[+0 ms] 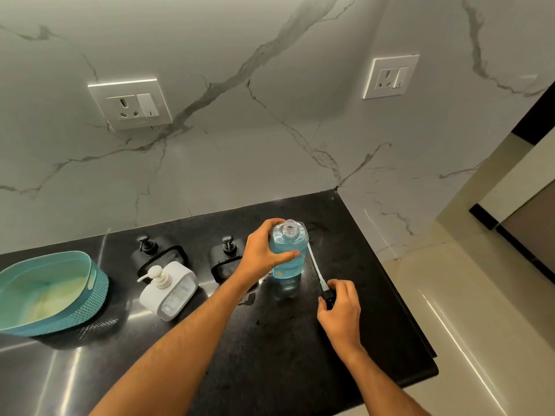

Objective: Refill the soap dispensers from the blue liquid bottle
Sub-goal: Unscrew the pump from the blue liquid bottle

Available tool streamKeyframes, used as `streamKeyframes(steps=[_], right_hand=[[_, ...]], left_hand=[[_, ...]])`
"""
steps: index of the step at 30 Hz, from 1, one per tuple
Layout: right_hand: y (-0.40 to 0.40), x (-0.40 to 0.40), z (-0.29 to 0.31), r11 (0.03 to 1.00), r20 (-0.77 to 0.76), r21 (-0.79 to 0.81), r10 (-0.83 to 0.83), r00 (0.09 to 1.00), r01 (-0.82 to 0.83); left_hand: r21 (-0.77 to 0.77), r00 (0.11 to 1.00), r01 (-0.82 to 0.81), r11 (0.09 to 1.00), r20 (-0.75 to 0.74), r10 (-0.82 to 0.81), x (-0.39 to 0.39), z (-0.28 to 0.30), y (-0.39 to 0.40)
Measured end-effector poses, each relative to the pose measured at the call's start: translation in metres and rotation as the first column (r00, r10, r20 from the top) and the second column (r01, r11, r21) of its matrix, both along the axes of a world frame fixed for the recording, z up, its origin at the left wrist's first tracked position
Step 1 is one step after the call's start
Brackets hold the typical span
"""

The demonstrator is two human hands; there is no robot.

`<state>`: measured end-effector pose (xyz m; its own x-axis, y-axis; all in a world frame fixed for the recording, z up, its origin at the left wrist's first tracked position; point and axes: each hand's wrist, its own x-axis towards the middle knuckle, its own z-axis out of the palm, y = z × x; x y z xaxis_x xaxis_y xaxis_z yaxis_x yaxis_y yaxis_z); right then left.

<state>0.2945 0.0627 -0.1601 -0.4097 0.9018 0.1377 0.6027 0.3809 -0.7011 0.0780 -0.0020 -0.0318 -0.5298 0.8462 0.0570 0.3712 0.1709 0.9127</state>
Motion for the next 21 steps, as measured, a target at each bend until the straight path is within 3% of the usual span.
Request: streamKeyframes(steps=[14, 21], right_hand=[[0.003, -0.004, 0.002, 0.999, 0.036, -0.033, 0.001, 0.999, 0.000], [0.002, -0.003, 0.009, 0.999, 0.015, -0.030, -0.015, 1.000, 0.016]], left_hand=[[-0.018, 0.998, -0.022, 1.000, -0.055, 0.021, -0.001, 0.004, -0.004], [0.049, 0.987, -0.078, 0.996, -0.137, 0.084, 0.000, 0.015, -0.029]])
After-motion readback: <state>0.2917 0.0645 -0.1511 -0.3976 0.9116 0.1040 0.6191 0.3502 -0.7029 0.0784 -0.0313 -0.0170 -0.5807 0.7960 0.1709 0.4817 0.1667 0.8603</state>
